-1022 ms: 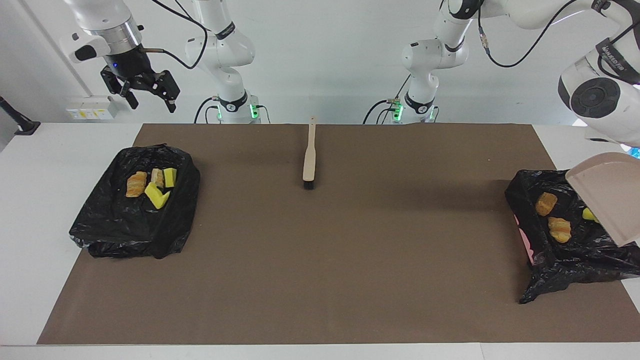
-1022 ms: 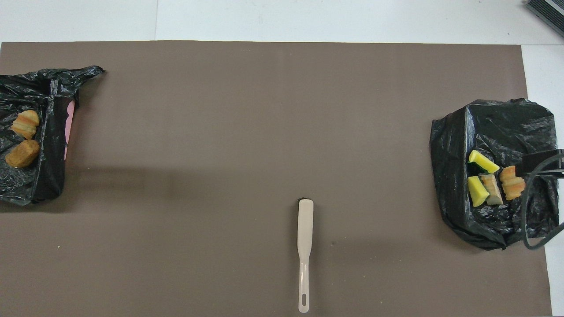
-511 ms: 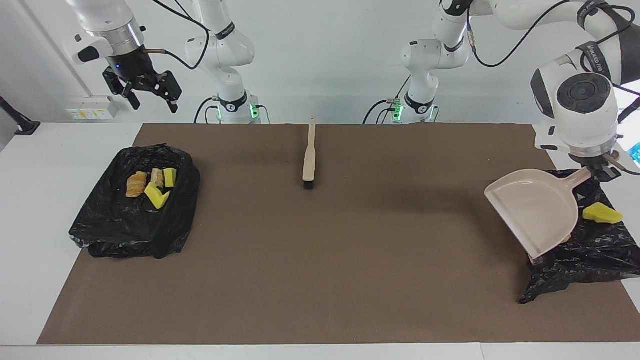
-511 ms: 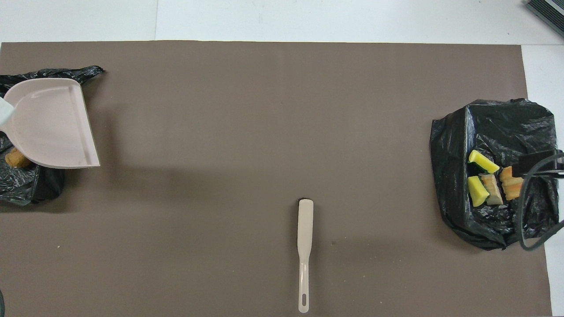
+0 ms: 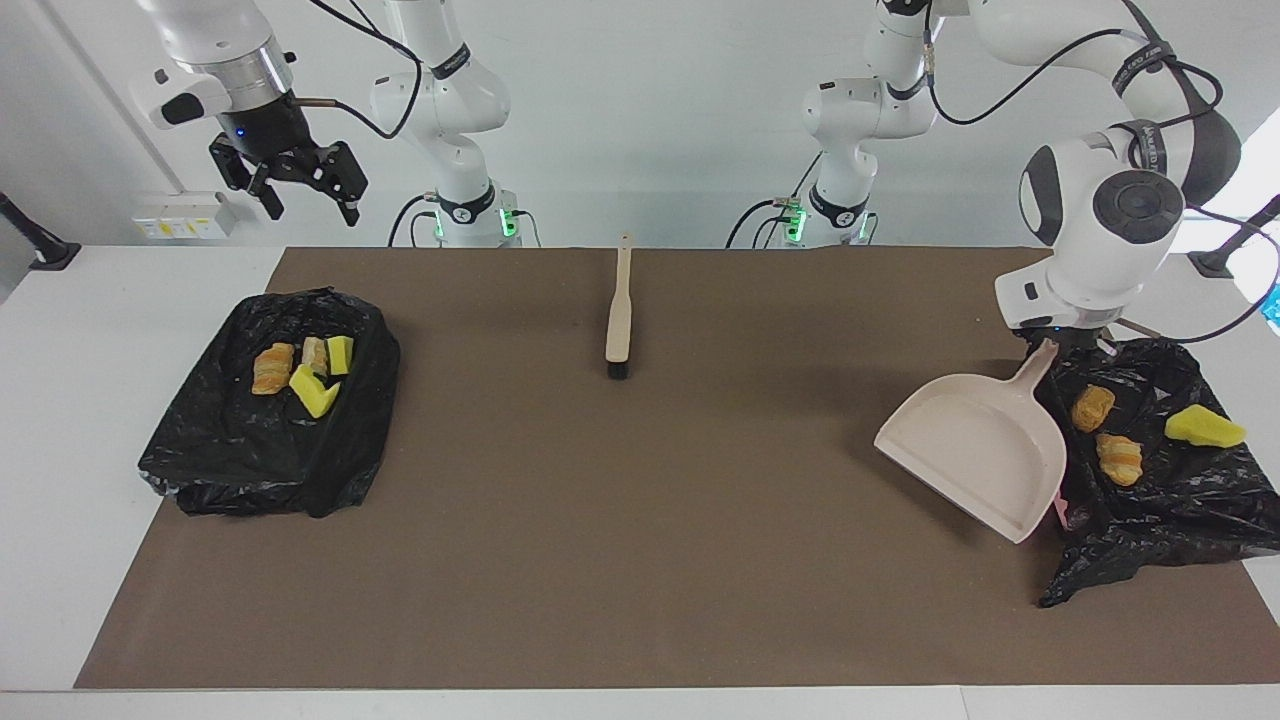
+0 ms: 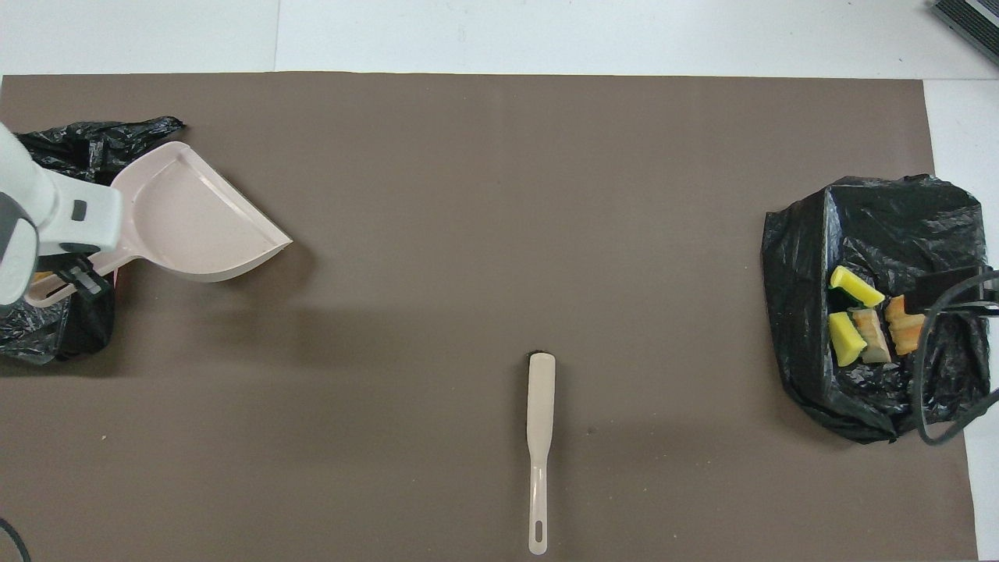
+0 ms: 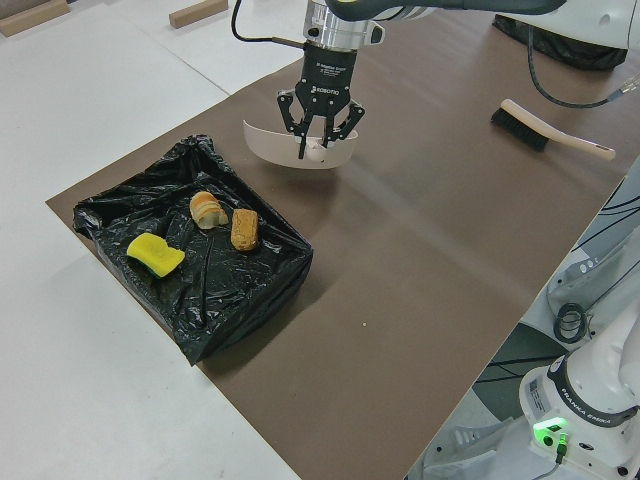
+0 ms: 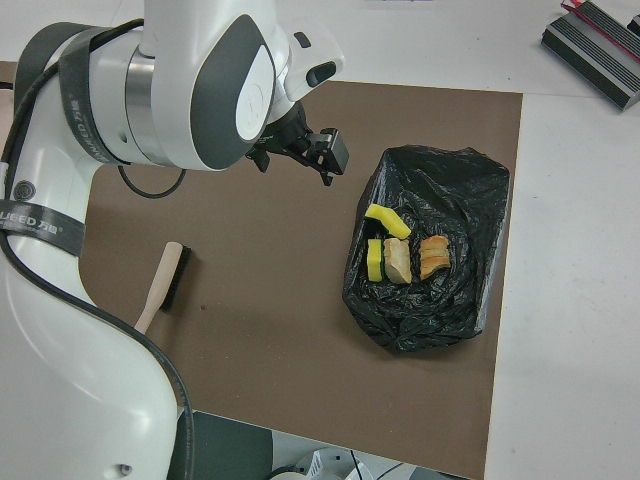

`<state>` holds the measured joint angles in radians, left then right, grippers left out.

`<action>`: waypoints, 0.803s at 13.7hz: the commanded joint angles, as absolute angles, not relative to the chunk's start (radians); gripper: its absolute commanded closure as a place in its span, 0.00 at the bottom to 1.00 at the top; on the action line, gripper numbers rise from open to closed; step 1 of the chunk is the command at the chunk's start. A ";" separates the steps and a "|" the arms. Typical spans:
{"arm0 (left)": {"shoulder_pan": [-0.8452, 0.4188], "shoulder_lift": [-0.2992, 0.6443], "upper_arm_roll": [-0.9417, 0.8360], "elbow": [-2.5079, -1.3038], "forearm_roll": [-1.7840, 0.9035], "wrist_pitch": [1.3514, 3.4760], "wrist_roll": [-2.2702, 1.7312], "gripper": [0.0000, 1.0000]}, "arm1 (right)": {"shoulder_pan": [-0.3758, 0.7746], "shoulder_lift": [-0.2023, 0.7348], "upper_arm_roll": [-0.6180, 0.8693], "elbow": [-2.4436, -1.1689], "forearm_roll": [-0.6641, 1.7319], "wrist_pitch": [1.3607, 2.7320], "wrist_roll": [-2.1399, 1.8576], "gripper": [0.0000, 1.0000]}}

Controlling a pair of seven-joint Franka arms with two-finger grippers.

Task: Sweep and dump trash in bin
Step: 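Bring the empty dustpan back to the table center with the left gripper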

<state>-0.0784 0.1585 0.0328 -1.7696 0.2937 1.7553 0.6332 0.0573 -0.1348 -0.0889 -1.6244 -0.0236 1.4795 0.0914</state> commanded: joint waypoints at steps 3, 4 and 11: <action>-0.244 0.137 0.048 -1.842 0.154 1.864 0.249 1.00 | 0.054 -0.149 -0.089 -1.637 -0.023 1.479 0.075 0.00; -0.289 0.146 0.048 -1.839 0.123 1.888 0.165 1.00 | 0.054 -0.149 -0.087 -1.637 -0.023 1.479 0.075 0.00; -0.537 0.319 0.049 -1.675 -0.033 1.933 -0.207 1.00 | 0.054 -0.149 -0.087 -1.637 -0.023 1.479 0.075 0.00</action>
